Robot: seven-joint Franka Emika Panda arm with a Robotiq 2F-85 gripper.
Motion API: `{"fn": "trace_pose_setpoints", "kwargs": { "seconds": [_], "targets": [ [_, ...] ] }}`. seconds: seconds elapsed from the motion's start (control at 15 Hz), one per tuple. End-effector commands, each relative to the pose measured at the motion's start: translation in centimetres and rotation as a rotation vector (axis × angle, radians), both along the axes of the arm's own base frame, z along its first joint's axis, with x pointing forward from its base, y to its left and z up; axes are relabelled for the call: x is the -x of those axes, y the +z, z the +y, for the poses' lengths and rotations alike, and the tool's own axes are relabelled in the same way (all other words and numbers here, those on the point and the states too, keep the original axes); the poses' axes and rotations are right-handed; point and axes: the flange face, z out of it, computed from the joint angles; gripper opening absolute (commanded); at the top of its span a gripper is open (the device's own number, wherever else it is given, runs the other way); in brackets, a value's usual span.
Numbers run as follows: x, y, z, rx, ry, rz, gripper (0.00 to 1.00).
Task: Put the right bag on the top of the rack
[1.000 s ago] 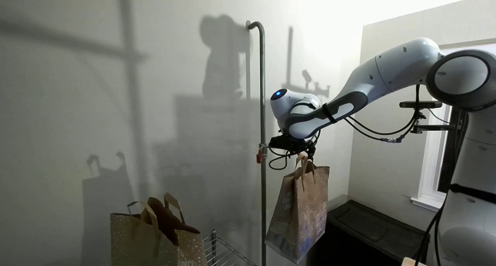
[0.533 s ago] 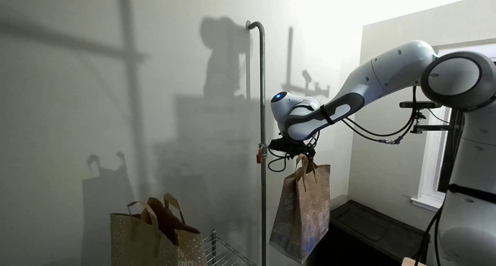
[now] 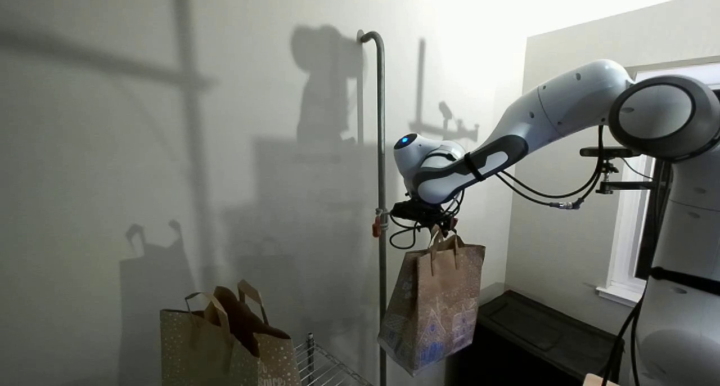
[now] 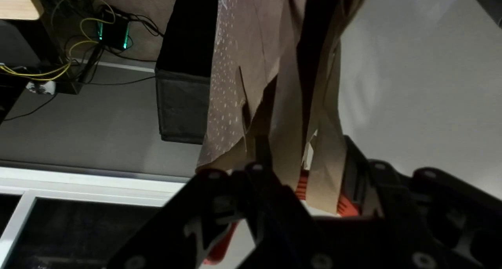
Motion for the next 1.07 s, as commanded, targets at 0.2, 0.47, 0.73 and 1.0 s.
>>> {"fn": "trace_pose_setpoints", "kwargs": {
  "seconds": [0.2, 0.47, 0.73, 1.0],
  "targets": [
    [-0.4, 0.7, -0.7, -0.015, 0.005, -0.015, 0.03],
    [-0.3, 1.3, -0.6, -0.006, 0.003, 0.004, 0.01],
    [1.2, 2.7, -0.7, 0.018, 0.012, 0.073, 0.03],
    [2.3, 4.6, -0.1, 0.021, 0.07, 0.143, 0.02]
  ]
}}
